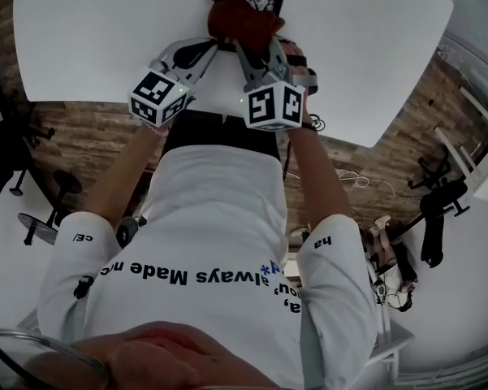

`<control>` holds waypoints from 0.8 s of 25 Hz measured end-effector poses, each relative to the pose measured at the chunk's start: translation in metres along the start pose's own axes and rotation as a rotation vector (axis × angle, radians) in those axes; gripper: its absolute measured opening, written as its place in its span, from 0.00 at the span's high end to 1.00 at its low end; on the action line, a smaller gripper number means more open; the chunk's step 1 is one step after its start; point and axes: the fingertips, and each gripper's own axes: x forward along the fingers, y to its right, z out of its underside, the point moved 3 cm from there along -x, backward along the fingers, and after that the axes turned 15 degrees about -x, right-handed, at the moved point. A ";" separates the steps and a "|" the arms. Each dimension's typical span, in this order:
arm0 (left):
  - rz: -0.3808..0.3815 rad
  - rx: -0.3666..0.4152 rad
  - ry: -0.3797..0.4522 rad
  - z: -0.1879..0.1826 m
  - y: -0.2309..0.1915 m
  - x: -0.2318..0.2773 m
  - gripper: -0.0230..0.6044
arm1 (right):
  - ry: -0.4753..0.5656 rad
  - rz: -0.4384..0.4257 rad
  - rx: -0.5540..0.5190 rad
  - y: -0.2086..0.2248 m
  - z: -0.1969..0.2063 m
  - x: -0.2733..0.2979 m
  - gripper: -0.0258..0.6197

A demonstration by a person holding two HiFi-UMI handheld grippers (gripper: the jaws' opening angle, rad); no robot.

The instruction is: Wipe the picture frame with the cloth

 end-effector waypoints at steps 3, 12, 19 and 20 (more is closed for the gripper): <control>-0.007 0.016 -0.025 -0.001 -0.003 0.004 0.96 | -0.024 0.066 0.000 0.037 0.008 0.010 0.91; -0.057 0.025 -0.110 0.008 -0.013 0.012 0.96 | -0.090 0.067 -0.054 0.074 0.033 0.036 0.91; -0.050 0.013 -0.107 0.008 -0.015 0.011 0.96 | -0.086 0.029 -0.046 0.046 0.029 0.033 0.91; -0.051 0.012 -0.107 0.007 -0.015 0.011 0.96 | -0.082 0.023 -0.039 0.040 0.027 0.031 0.91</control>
